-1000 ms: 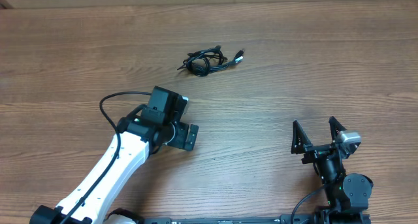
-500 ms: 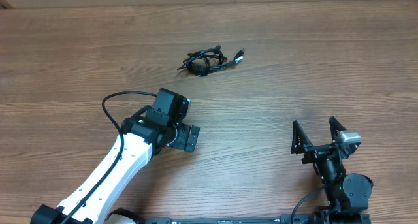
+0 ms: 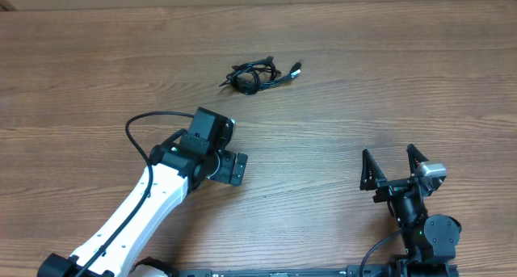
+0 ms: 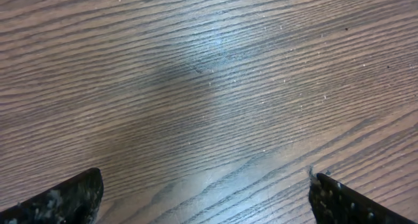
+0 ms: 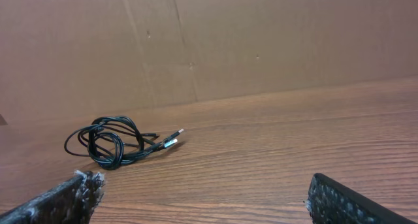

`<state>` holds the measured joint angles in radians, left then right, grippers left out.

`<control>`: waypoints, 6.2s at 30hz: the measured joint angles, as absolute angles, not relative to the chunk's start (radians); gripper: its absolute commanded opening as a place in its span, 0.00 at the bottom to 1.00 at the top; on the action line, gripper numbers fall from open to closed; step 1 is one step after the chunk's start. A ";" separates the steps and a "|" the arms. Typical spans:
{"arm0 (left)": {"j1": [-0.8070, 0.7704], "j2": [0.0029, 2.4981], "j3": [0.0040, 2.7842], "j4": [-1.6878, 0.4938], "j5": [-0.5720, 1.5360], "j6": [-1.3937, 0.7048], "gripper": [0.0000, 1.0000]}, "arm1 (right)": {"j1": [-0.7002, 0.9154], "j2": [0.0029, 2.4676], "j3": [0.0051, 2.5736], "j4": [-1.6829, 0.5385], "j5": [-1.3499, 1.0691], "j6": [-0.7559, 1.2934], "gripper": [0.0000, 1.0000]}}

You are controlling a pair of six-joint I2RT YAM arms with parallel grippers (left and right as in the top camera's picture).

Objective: Untangle cables

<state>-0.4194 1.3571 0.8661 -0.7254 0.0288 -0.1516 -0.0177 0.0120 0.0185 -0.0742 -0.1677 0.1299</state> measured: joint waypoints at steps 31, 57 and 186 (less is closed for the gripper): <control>-0.419 1.357 0.867 -0.717 0.041 -0.164 1.00 | -0.018 0.012 0.019 -0.073 -0.168 0.130 1.00; -0.419 1.357 0.867 -0.726 0.041 -0.167 1.00 | -0.018 0.012 0.019 -0.074 -0.168 0.130 1.00; -0.394 1.925 1.087 0.229 -0.079 0.588 0.99 | -0.018 0.012 0.019 -0.074 -0.168 0.130 1.00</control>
<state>-0.3943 1.9255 1.0866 0.2291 -0.0792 0.5884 -0.0177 0.0120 0.0185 -0.0738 -0.1677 0.1303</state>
